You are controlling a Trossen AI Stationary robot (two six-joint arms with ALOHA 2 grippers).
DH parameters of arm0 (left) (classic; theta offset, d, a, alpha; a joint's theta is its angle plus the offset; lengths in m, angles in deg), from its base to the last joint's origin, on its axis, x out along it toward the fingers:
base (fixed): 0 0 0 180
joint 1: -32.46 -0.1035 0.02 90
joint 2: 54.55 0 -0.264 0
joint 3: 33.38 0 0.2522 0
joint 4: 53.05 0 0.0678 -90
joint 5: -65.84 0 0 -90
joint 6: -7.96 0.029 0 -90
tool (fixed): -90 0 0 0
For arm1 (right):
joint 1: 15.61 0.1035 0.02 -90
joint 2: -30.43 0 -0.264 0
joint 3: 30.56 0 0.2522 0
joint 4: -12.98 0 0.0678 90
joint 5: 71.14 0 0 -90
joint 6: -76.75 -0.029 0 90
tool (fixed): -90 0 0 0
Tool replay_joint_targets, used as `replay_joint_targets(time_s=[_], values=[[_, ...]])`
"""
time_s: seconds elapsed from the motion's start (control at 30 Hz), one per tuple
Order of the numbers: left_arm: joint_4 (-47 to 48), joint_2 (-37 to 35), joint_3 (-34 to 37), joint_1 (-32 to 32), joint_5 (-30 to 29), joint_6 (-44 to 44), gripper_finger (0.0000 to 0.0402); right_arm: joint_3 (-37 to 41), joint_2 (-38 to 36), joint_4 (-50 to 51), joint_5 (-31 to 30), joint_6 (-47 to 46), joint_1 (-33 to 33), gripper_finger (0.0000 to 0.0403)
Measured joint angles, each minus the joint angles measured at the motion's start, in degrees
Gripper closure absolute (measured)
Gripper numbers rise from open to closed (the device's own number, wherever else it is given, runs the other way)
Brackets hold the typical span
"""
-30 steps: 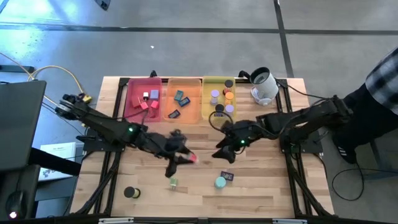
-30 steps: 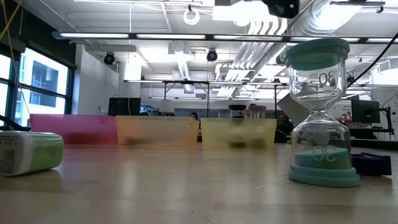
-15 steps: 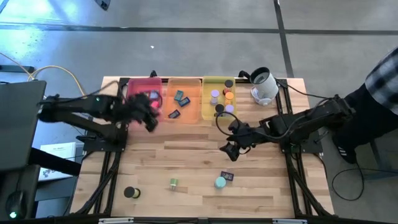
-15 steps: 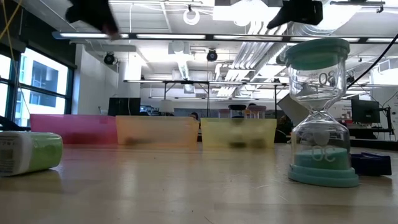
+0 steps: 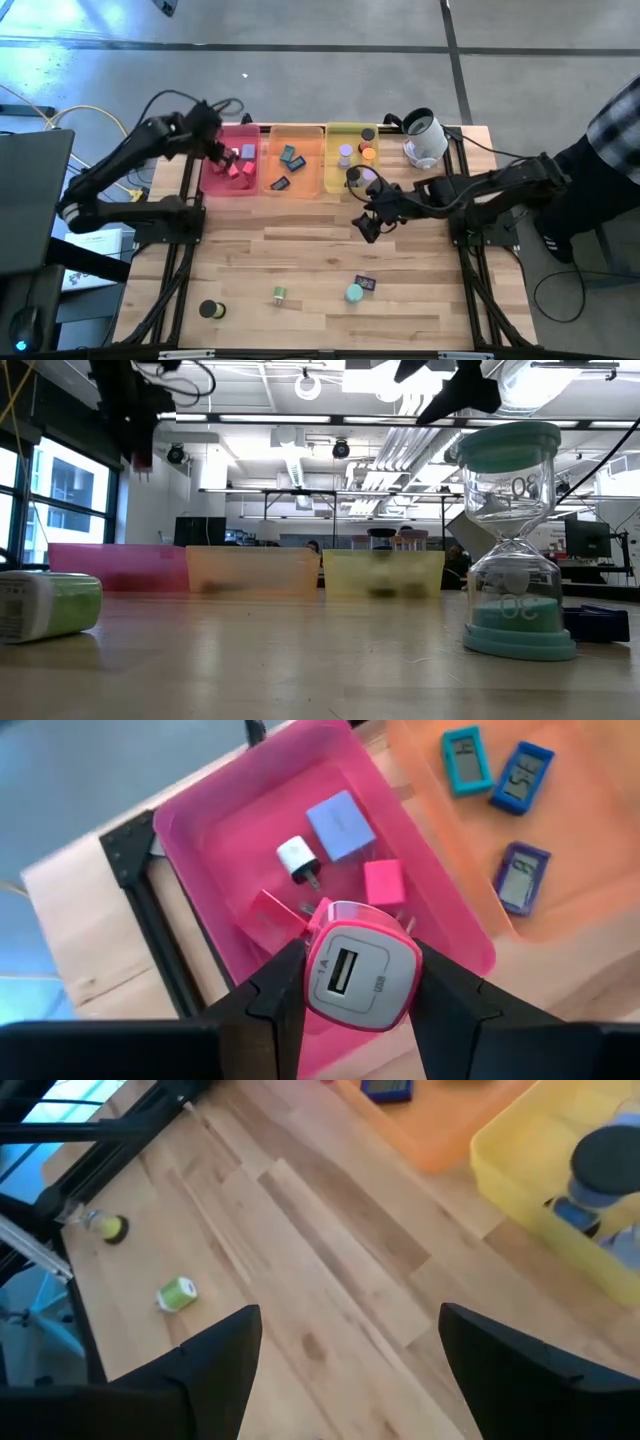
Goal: Pick & Place Office items
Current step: Put the pink white charger adapter into the red bin
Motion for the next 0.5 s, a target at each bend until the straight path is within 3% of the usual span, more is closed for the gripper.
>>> replay_joint_targets(time_s=[0.27,0.5], values=[[-1.67,11.68,0.00,-19.17,12.97,5.57,0.0272,0.00,0.00,-0.09,1.90,3.50,-2.34,0.0110],[-4.12,21.40,0.02,-19.22,13.46,2.66,0.0272,0.00,0.00,0.41,3.40,4.47,-2.33,0.0110]])
